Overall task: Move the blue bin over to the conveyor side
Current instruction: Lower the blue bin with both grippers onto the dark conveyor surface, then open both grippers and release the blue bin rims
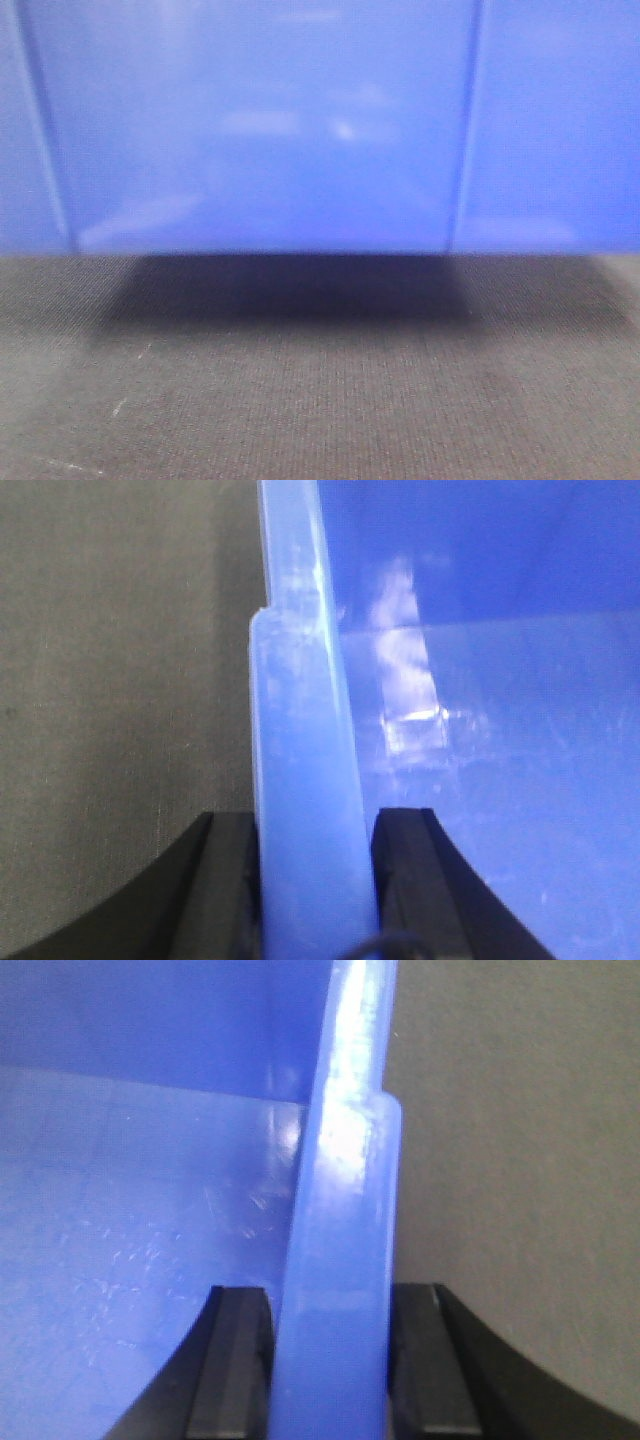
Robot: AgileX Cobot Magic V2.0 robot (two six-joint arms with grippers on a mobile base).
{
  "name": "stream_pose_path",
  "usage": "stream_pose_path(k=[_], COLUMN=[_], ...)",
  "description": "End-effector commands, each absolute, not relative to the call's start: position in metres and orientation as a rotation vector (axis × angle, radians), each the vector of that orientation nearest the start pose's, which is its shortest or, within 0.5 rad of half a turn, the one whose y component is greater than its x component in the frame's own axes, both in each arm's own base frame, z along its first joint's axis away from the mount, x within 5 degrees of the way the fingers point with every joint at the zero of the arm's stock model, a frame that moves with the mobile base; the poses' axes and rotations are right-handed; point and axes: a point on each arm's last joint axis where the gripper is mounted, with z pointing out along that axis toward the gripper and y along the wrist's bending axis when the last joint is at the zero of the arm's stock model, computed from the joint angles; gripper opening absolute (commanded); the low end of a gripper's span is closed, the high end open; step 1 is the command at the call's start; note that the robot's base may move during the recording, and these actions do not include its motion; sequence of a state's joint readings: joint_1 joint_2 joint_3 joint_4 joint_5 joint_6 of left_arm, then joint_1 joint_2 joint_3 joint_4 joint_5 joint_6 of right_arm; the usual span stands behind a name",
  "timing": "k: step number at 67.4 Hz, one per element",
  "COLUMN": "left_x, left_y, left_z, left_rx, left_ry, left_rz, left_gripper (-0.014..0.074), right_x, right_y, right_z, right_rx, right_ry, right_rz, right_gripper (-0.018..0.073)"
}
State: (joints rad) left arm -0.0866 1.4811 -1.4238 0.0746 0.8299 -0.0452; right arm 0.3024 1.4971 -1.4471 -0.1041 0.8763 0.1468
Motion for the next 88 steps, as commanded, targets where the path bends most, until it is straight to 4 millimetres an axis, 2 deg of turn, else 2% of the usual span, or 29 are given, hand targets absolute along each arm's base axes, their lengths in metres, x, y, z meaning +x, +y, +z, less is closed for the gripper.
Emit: stream_pose_path(k=[1, 7, 13, 22, 26, 31, 35, 45, 55, 60, 65, 69, 77, 84, 88], left_x=[0.333, 0.336, 0.337, 0.337, 0.337, 0.336, 0.334, 0.318, 0.283, 0.261, 0.239, 0.223, 0.191, 0.166, 0.151], left_y=[-0.033, -0.033, -0.033, -0.033, -0.033, -0.033, -0.032, -0.031, -0.027, -0.024, -0.021, -0.02, -0.017, -0.015, -0.013], left_z=[0.381, 0.376, 0.375, 0.375, 0.375, 0.375, 0.376, 0.393, 0.428, 0.443, 0.449, 0.447, 0.438, 0.419, 0.407], left_rx=[0.076, 0.078, 0.078, 0.085, 0.085, 0.085, 0.085, 0.084, 0.079, 0.08, 0.081, 0.081, 0.08, 0.08, 0.08], left_ry=[2.266, 2.278, 2.282, 2.282, 2.286, 2.291, 2.292, 2.265, 2.155, 2.099, 2.051, 2.021, 1.941, 1.892, 1.873], left_rz=[-0.06, -0.057, -0.056, -0.051, -0.051, -0.051, -0.05, -0.052, -0.058, -0.046, -0.037, -0.039, -0.044, -0.047, -0.048], left_gripper=[-0.002, 0.0001, 0.009, 0.0321, 0.0434, 0.0544, 0.0606, 0.0601, 0.0597, 0.0567, 0.0479, 0.0373, 0.0142, -0.0039, -0.0017], right_x=[0.328, 0.333, 0.334, 0.334, 0.334, 0.332, 0.33, 0.312, 0.279, 0.258, 0.235, 0.217, 0.185, 0.16, 0.148], right_y=[0.101, 0.103, 0.103, 0.103, 0.103, 0.102, 0.101, 0.096, 0.085, 0.078, 0.071, 0.064, 0.053, 0.044, 0.04], right_z=[0.381, 0.374, 0.372, 0.372, 0.372, 0.374, 0.377, 0.4, 0.435, 0.45, 0.464, 0.471, 0.469, 0.454, 0.44], right_rx=[-0.248, -0.25, -0.251, -0.251, -0.252, -0.251, -0.25, -0.24, -0.225, -0.218, -0.211, -0.207, -0.206, -0.209, -0.213], right_ry=[2.244, 2.259, 2.265, 2.265, 2.269, 2.268, 2.263, 2.194, 2.093, 2.065, 2.038, 2.018, 1.983, 1.949, 1.933], right_rz=[0.151, 0.148, 0.147, 0.147, 0.146, 0.146, 0.147, 0.16, 0.179, 0.183, 0.188, 0.185, 0.173, 0.16, 0.159], right_gripper=[-0.0078, -0.0076, -0.002, 0.0238, 0.0418, 0.058, 0.0568, 0.0568, 0.0555, 0.0473, 0.0333, 0.016, -0.0094, -0.008, -0.0078])
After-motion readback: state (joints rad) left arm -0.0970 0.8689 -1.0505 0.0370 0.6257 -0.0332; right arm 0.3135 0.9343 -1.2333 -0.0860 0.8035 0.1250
